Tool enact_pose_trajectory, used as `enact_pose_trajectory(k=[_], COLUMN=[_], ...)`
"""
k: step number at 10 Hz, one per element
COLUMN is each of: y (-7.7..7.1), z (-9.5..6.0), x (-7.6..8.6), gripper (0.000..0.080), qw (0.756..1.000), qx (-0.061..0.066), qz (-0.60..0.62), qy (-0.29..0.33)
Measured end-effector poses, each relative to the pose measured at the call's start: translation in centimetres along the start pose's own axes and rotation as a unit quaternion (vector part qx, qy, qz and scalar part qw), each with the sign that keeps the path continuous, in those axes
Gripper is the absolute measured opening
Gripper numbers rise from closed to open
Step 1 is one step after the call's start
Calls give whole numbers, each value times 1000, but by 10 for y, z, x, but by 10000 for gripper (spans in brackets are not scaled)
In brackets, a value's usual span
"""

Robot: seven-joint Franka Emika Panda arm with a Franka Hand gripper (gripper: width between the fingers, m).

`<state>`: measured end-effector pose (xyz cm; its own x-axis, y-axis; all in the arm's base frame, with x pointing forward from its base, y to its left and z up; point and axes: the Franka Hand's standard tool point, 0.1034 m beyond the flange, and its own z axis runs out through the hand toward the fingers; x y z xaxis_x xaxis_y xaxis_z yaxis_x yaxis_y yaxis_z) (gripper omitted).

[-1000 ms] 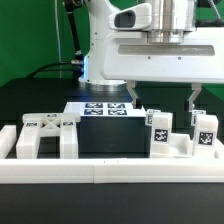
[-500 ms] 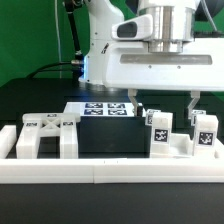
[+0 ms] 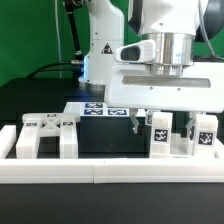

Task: Assemble chair

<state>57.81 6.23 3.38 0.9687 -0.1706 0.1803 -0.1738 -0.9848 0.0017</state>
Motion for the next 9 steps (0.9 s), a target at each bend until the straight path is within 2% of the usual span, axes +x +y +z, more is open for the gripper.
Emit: enact_pose_trajectory(k=[3, 7, 9], y=[-1, -2, -2], z=[11, 20, 21], x=[-7, -5, -5], gripper=[649, 649, 390], qw=[1000, 1000, 1000], qx=[-4, -6, -6], qz=[-4, -6, -6], qy=[-7, -8, -9])
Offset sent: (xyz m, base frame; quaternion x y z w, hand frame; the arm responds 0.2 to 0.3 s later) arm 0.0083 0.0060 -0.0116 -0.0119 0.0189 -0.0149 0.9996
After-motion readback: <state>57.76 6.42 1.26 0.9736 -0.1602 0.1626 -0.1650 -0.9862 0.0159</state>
